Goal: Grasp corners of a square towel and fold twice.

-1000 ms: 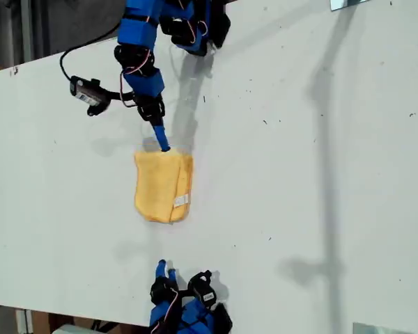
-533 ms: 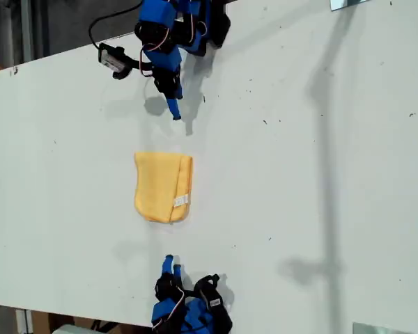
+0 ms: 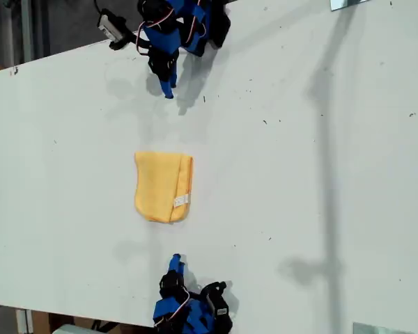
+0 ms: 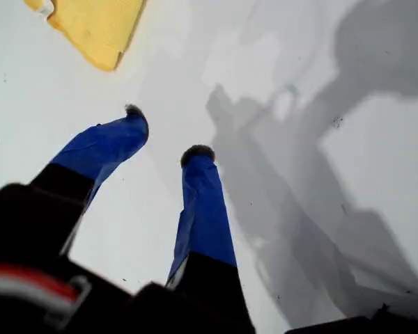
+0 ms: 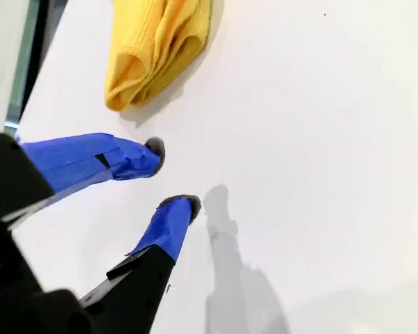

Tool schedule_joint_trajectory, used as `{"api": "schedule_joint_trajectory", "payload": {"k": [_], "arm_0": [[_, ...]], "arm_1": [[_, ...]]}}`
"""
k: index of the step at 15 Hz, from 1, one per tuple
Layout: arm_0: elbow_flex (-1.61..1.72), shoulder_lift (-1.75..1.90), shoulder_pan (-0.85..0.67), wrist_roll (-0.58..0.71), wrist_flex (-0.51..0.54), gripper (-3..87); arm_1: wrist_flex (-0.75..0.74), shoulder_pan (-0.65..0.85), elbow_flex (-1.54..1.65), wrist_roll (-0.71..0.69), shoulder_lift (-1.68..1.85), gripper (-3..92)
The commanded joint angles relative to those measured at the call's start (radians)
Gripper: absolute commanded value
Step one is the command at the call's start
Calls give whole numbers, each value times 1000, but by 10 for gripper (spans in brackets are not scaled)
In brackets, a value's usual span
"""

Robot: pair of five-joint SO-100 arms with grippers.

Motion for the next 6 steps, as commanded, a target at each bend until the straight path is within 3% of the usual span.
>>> {"api": "schedule_joint_trajectory", "payload": {"k": [1,6], "arm_0": [[5,5,12,121,-18,120],[5,5,12,117,-18,115]], "arm_1": [[6,9,-17,9,3,192],[2,-15,-15,9,3,167]]}}
